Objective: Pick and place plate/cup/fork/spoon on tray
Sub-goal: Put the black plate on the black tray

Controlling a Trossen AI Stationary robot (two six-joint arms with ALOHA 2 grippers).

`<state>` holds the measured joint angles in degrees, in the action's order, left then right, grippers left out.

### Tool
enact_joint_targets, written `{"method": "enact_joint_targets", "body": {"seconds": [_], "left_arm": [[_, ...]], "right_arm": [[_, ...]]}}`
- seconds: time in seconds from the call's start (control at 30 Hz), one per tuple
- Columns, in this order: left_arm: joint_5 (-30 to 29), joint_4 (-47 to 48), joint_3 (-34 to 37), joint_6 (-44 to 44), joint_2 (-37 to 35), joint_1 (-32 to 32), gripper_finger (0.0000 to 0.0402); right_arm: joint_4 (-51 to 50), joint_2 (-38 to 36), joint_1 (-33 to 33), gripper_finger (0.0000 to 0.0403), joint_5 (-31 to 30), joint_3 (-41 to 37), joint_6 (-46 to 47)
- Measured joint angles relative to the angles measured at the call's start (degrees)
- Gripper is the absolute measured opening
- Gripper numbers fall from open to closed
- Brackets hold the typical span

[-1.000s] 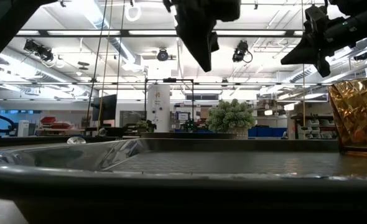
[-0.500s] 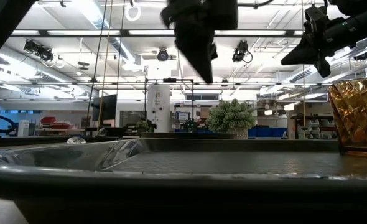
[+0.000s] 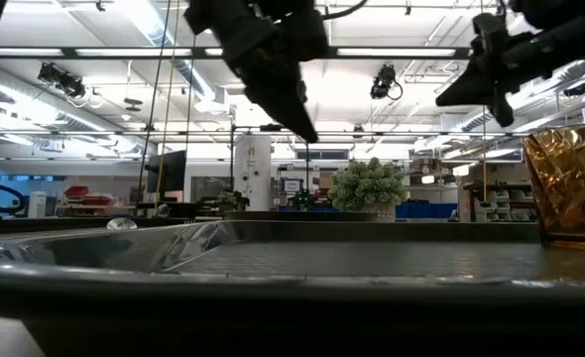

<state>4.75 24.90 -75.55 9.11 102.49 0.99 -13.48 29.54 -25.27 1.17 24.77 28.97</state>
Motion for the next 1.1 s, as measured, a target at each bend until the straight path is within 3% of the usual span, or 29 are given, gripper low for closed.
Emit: {"method": "enact_joint_targets", "body": {"seconds": [0.2,0.47,0.77,1.1], "left_arm": [[-0.1,-10.2,10.5,-5.4,-6.5,4.3,0.0013],[-0.1,-15.9,22.2,-11.6,-13.9,10.6,0.0013],[-0.2,-19.4,28.4,-11.8,-19.3,15.5,0.0014],[-0.8,-25.8,34.7,-11.8,-22.3,21.5,0.0014]], "right_arm": [[4.2,8.2,2.1,0.0009,-0.1,0.0,1.0],[8.9,18.0,4.6,0.0009,-0.2,0.0,3.1],[11.3,26.7,8.0,0.0009,-2.5,1.7,5.4],[8.4,37.6,9.5,0.001,-7.8,9.1,2.5]]}}
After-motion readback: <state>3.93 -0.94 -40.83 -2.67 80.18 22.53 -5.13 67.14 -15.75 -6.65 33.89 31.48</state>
